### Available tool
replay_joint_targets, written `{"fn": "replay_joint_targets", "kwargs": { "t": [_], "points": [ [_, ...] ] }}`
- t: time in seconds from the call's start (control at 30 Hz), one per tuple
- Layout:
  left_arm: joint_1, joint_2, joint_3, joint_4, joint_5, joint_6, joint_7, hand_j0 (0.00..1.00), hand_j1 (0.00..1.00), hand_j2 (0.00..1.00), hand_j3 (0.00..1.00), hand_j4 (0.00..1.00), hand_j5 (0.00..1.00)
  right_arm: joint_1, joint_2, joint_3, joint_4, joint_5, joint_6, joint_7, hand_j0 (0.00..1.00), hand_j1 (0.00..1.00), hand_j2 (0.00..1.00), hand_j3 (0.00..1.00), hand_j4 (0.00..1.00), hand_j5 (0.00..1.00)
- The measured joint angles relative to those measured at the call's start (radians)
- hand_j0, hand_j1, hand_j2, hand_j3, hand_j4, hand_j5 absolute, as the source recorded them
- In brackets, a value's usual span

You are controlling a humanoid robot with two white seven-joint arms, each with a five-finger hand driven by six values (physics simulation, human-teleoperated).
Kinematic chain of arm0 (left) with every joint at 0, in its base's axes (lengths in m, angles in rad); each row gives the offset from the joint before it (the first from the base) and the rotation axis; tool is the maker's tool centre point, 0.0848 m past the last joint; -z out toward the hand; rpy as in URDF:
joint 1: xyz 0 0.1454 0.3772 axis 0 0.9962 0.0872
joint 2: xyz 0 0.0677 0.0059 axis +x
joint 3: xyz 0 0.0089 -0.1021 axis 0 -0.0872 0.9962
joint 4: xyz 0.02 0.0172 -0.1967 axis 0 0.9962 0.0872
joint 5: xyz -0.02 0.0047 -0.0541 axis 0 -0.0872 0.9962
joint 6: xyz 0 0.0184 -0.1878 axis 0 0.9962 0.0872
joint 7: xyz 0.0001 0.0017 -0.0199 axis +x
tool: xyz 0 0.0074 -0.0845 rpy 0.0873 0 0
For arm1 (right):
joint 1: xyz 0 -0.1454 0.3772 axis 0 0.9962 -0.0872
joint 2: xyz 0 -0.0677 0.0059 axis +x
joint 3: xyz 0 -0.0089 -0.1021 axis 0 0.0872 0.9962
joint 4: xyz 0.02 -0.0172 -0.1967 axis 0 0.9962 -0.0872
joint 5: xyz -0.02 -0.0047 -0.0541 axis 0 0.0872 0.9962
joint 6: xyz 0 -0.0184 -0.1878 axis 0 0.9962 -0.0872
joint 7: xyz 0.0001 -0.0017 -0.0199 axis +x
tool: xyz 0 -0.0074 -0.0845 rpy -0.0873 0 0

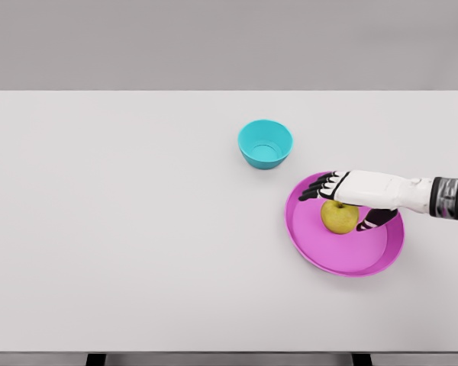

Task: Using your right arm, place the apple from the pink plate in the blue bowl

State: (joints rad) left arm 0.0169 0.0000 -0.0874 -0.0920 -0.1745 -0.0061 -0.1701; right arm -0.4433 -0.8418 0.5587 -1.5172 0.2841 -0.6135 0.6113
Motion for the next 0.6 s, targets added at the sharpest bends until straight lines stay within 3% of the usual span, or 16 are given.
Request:
{"fn": "replay_joint_targets", "kwargs": {
  "t": [0.1, 0.2, 0.6],
  "points": [
    [0.000, 0.000, 0.000, 0.000, 0.000, 0.000, 0.000, 1.00, 1.00, 1.00, 1.00, 1.00, 1.00, 0.002, -0.002, 0.000, 0.001, 0.000, 0.000, 0.000, 0.85, 0.85, 0.85, 0.85, 0.85, 0.85],
    [0.000, 0.000, 0.000, 0.000, 0.000, 0.000, 0.000, 1.00, 1.00, 1.00, 1.00, 1.00, 1.00, 0.005, -0.004, 0.000, 0.002, 0.000, 0.000, 0.000, 0.79, 0.79, 0.79, 0.79, 0.79, 0.79],
    [0.000, 0.000, 0.000, 0.000, 0.000, 0.000, 0.000, 1.00, 1.00, 1.00, 1.00, 1.00, 1.00, 0.012, -0.008, 0.002, 0.000, 0.000, 0.000, 0.000, 0.82, 0.82, 0.82, 0.82, 0.82, 0.82]
  ]
}}
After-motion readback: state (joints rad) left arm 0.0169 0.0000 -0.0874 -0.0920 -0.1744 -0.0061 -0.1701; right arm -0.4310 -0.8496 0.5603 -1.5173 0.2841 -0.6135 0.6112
